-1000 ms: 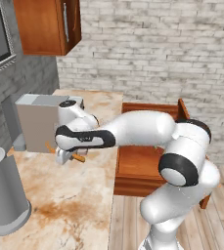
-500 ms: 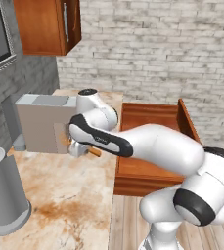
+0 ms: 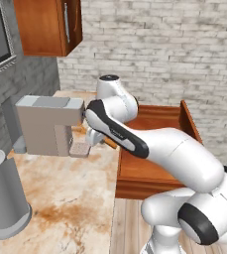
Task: Organize the utensils by type. Pick up the wooden spoons from the counter and place them in the open cabinet. Then pick up the metallic utensils from the counter and place them in the open drawer.
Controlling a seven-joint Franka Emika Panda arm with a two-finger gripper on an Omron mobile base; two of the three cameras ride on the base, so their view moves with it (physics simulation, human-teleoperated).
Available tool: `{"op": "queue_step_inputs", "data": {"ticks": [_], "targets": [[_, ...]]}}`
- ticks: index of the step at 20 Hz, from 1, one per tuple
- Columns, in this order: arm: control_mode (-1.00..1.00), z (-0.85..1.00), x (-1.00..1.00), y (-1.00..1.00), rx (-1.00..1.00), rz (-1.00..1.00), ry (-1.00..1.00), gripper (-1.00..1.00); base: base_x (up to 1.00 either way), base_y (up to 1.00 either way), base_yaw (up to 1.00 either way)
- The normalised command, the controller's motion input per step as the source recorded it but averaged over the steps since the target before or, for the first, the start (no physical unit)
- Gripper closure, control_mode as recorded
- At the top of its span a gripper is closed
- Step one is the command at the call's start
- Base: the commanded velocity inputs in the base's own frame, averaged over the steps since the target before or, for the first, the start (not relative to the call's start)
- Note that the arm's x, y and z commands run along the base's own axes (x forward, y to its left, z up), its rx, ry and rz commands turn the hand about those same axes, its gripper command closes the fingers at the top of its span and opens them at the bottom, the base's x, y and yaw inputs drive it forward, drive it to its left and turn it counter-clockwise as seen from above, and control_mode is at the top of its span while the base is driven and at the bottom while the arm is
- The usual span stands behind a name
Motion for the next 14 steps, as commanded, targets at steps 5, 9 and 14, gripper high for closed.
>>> {"op": "queue_step_inputs", "data": {"ticks": [5, 9, 14], "targets": [[-1.0, 0.45, -0.05, -0.46, 0.01, -0.17, 0.01, 1.0, 0.0, 0.0, 0.0], [-1.0, 0.35, -0.16, -0.51, 0.01, -0.25, 0.06, 1.0, 0.0, 0.0, 0.0], [-1.0, 0.16, -0.04, -0.5, 0.02, -0.3, 0.11, 1.0, 0.0, 0.0, 0.0]]}}
